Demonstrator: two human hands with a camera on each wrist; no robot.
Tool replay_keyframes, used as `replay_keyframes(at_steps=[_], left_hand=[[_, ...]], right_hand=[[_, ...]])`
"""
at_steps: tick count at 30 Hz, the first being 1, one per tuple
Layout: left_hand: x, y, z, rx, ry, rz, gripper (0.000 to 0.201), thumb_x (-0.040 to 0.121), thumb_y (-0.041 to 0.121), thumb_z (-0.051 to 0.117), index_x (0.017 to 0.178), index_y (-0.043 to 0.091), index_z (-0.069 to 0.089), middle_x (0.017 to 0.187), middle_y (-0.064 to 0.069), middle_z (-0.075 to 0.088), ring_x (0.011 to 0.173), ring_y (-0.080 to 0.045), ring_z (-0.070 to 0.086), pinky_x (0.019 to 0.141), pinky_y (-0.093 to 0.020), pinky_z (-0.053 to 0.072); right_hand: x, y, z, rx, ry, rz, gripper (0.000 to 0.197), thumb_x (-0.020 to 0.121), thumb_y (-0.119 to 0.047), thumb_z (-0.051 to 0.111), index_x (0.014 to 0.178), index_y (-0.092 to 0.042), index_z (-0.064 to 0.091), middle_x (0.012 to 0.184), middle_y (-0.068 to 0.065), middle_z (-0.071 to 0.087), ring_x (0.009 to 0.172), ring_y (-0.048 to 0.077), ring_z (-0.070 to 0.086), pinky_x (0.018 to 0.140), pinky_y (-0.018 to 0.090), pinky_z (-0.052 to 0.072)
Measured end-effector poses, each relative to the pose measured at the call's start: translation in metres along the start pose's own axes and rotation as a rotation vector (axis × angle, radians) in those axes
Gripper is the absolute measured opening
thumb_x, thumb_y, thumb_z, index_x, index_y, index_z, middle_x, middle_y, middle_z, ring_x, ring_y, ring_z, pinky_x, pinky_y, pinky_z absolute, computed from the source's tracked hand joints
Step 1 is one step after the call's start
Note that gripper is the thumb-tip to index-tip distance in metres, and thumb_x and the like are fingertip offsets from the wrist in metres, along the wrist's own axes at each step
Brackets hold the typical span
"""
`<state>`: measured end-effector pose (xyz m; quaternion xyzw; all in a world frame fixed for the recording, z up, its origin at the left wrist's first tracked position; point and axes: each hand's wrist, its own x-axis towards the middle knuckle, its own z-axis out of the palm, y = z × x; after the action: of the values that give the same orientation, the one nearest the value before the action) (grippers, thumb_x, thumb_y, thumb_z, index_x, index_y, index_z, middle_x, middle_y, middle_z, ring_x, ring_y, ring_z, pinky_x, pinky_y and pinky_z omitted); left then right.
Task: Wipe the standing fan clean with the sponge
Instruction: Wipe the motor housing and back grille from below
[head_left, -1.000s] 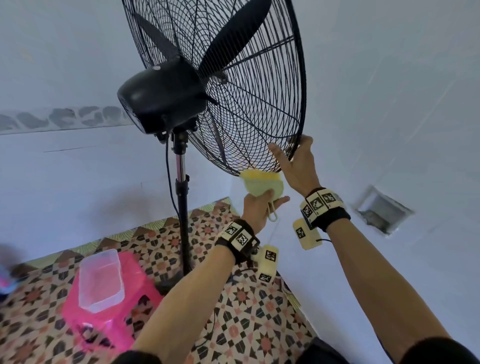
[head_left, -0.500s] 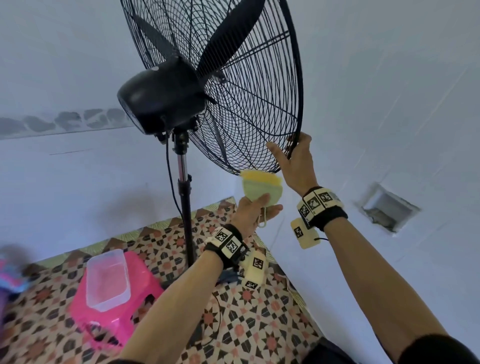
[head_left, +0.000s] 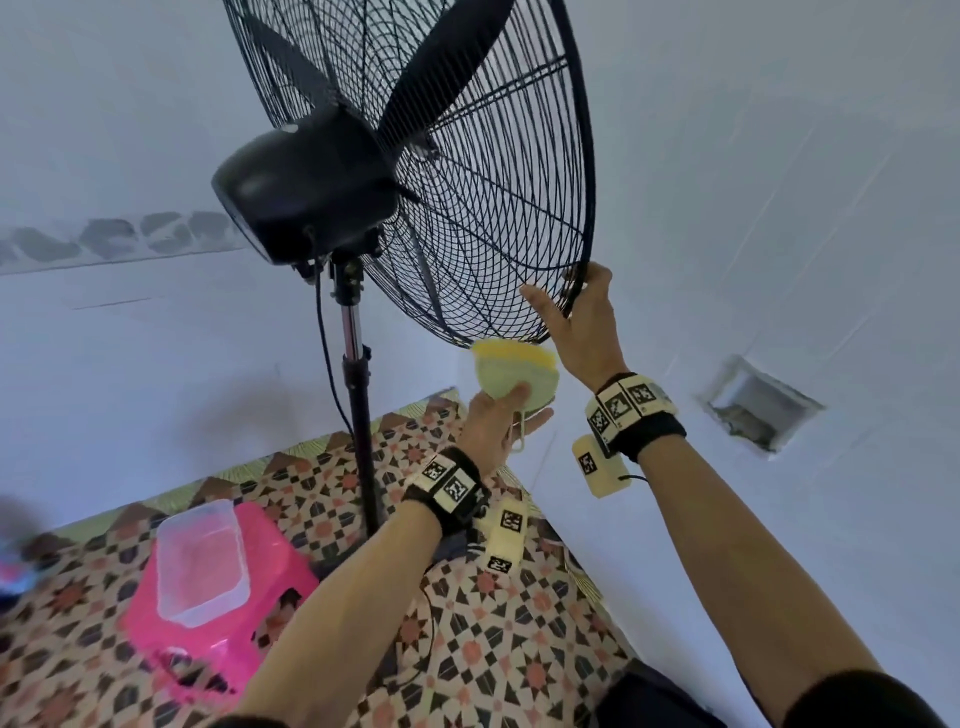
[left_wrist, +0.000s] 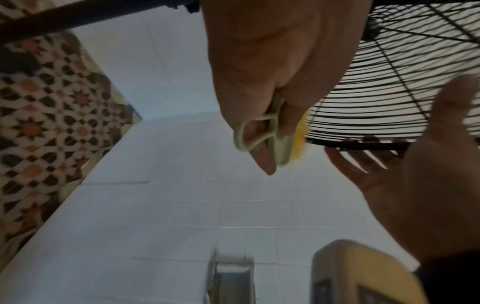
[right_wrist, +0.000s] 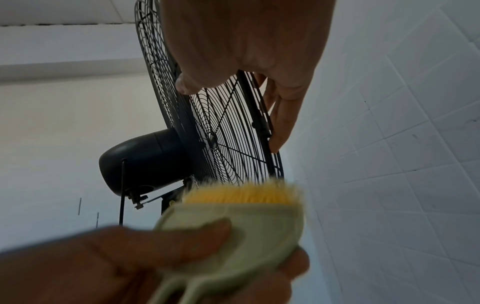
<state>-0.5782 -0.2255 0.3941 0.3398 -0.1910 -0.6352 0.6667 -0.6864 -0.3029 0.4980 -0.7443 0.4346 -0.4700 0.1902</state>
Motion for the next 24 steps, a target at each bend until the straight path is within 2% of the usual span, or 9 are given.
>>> replay_keyframes(at_steps=[2,4,7,10,12,14,17,19,24], left_hand=[[0.004,0.011,0.002,0.032,-0.039,0.028,0.039,0.101,0.003,0.064,0.135,-0.012,0.052,0.134,-0.034,0.061,0.111,-0.042,0.070,0.091,-0.045,0.062],[0.002,0.012,-0.004,-0.043,0.006,0.080,0.041,0.100,0.005,0.066,0.135,-0.010,0.052,0.133,-0.033,0.062,0.102,-0.038,0.074,0.092,-0.047,0.061],[-0.008,0.009,-0.013,-0.158,0.064,0.040,0.033,0.100,0.002,0.064,0.132,-0.004,0.056,0.130,-0.027,0.066,0.114,-0.041,0.070,0.083,-0.046,0.064],[-0.009,0.022,-0.015,0.080,-0.043,-0.091,0.027,0.102,0.001,0.061,0.128,-0.006,0.058,0.132,-0.031,0.064,0.109,-0.044,0.069,0.064,-0.032,0.064],[-0.002,0.037,-0.011,0.192,-0.091,-0.077,0.018,0.101,0.000,0.062,0.119,-0.004,0.062,0.129,-0.031,0.065,0.109,-0.045,0.070,0.074,-0.037,0.065],[0.005,0.047,-0.012,0.213,-0.047,-0.006,0.015,0.100,-0.002,0.063,0.114,-0.005,0.063,0.124,-0.028,0.066,0.105,-0.042,0.072,0.077,-0.041,0.065],[0.005,0.049,-0.021,0.145,0.036,0.095,0.028,0.100,0.001,0.064,0.125,-0.007,0.060,0.120,-0.021,0.070,0.094,-0.036,0.077,0.080,-0.042,0.064],[0.004,0.051,-0.027,0.102,0.066,0.098,0.029,0.099,0.001,0.065,0.126,-0.007,0.059,0.120,-0.021,0.070,0.094,-0.037,0.077,0.077,-0.041,0.064],[0.014,0.085,-0.031,0.356,-0.065,0.034,0.021,0.099,-0.002,0.064,0.120,-0.005,0.059,0.125,-0.030,0.064,0.098,-0.043,0.073,0.064,-0.035,0.063]], right_hand=[[0.002,-0.001,0.001,-0.007,0.007,-0.002,0.075,0.089,-0.062,0.068,0.130,-0.010,0.034,0.123,0.011,0.057,0.098,0.021,0.063,0.074,0.019,0.047],[0.004,-0.004,0.001,-0.007,0.003,-0.009,0.074,0.090,-0.059,0.069,0.131,-0.008,0.035,0.123,0.009,0.056,0.097,0.019,0.062,0.071,0.009,0.044],[0.006,-0.004,0.001,0.008,0.026,-0.005,0.073,0.092,-0.052,0.071,0.134,-0.004,0.035,0.121,0.004,0.055,0.096,0.014,0.058,0.070,0.003,0.042],[0.003,0.000,0.002,0.015,0.036,0.002,0.074,0.092,-0.052,0.070,0.135,-0.003,0.035,0.121,0.003,0.055,0.098,0.016,0.058,0.072,0.005,0.042],[0.003,0.001,0.001,0.006,0.036,-0.008,0.076,0.092,-0.054,0.069,0.135,-0.002,0.035,0.123,0.005,0.055,0.100,0.017,0.058,0.073,0.009,0.041],[0.004,0.000,-0.001,0.006,0.032,-0.012,0.075,0.092,-0.053,0.069,0.134,-0.002,0.036,0.124,0.006,0.054,0.099,0.018,0.057,0.074,0.006,0.040],[0.010,-0.007,-0.002,0.002,0.025,-0.022,0.073,0.092,-0.054,0.070,0.134,-0.004,0.036,0.126,0.005,0.053,0.102,0.017,0.056,0.076,0.001,0.039],[0.012,-0.006,-0.001,0.001,0.032,-0.014,0.074,0.092,-0.055,0.069,0.134,-0.004,0.036,0.127,0.005,0.054,0.103,0.017,0.057,0.077,0.001,0.039],[0.003,-0.007,-0.001,0.019,0.048,0.020,0.070,0.095,-0.046,0.070,0.136,-0.001,0.034,0.118,-0.005,0.055,0.099,0.011,0.059,0.076,-0.001,0.038]])
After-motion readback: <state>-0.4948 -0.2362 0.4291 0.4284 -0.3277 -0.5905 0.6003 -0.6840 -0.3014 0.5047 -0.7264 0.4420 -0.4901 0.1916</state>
